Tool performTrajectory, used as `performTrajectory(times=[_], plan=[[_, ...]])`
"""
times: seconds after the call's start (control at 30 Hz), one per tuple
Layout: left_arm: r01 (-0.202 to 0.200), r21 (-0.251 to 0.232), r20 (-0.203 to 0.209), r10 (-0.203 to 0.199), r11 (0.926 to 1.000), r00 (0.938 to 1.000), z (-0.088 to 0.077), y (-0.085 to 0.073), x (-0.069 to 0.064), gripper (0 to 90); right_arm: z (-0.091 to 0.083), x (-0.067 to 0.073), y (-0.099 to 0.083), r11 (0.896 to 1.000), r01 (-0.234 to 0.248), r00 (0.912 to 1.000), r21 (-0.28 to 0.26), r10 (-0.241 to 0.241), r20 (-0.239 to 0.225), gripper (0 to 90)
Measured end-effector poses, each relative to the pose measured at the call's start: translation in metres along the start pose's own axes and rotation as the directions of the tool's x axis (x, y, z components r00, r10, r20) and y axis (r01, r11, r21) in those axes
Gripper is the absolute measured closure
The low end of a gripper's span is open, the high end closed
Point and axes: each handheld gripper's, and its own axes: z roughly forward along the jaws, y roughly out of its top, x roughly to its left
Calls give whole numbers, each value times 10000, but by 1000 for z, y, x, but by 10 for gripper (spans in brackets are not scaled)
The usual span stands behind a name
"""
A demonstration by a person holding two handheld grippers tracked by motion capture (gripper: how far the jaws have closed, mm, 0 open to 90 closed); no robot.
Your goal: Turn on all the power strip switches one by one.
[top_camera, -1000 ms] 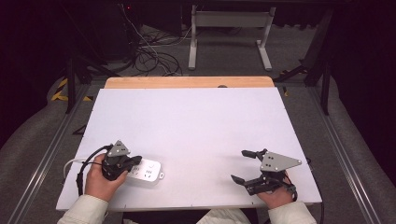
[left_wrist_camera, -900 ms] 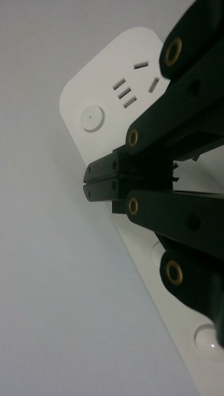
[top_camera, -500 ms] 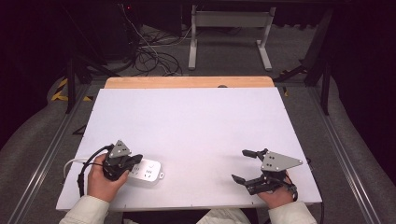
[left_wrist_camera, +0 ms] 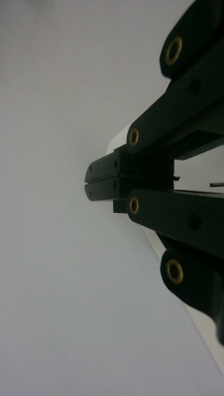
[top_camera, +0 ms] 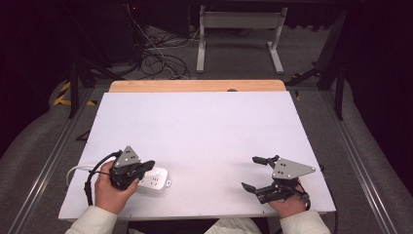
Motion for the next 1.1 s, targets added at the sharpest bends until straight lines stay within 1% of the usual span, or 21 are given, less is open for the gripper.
performTrajectory(times=[0.07, 0.1, 0.17, 0.23, 0.37, 0.4, 0.47, 0.57, 0.7, 0.73, 0.83, 0.93, 1.1], plan=[[-45, 127, 24, 45, 9999, 10000, 4, 0, -3, 900, 0, 0, 0, 10000, 5, 10000, 0, -5, -2, 125], [-77, 290, 58, 75, 9996, 10000, 7, 1, -4, 900, 0, 0, 0, 10000, 5, 10000, -4, -5, 0, 125], [-174, 551, -6, 175, 9983, 9998, 12, 0, -7, 900, 0, 0, 0, 10000, 8, 10000, -8, -8, 1, 125], [-173, 692, 32, 171, 9975, 9998, 16, 0, -8, 900, 0, 0, 0, 10000, -3, 10000, 3, 3, 0, 126], [-63, 742, 94, 56, 9972, 9999, 19, -1, -7, 900, 0, 0, 0, 10000, 9, 10000, 4, -9, -6, 125], [-128, 804, 66, 123, 9967, 9999, 19, -1, -7, 900, 0, 0, 0, 10000, 10, 10000, 3, -10, -6, 126], [-77, 817, 95, 69, 9966, 9999, 20, -2, -8, 900, 0, 0, 0, 10000, 6, 10000, -4, -6, -8, 126], [-145, 866, 51, 141, 9961, 9999, 21, -2, -7, 900, 0, 0, 0, 10000, 23, 10000, -24, -23, 0, 125], [-5, 870, 135, -7, 9962, 9999, 21, -3, -7, 900, 0, 0, 0, 10000, 34, 10000, -20, -34, -7, 126], [-24, 871, 126, 13, 9962, 9999, 21, -3, -7, 900, 0, 0, 0, 10000, 37, 10000, -18, -37, -4, 126], [-255, 981, 94, 247, 9948, 9997, 22, -1, -8, 900, 0, 0, 0, 10000, 28, 10000, -23, -29, -4, 125], [-320, 1030, -29, 325, 9942, 9995, 22, -1, -10, 900, 0, 1, 0, 10000, 36, 10000, -15, -36, -5, 125], [-147, 939, 202, 129, 9955, 9997, 23, -3, -7, 900, 0, 1, 0, 10000, 33, 10000, -9, -33, -9, 126]])
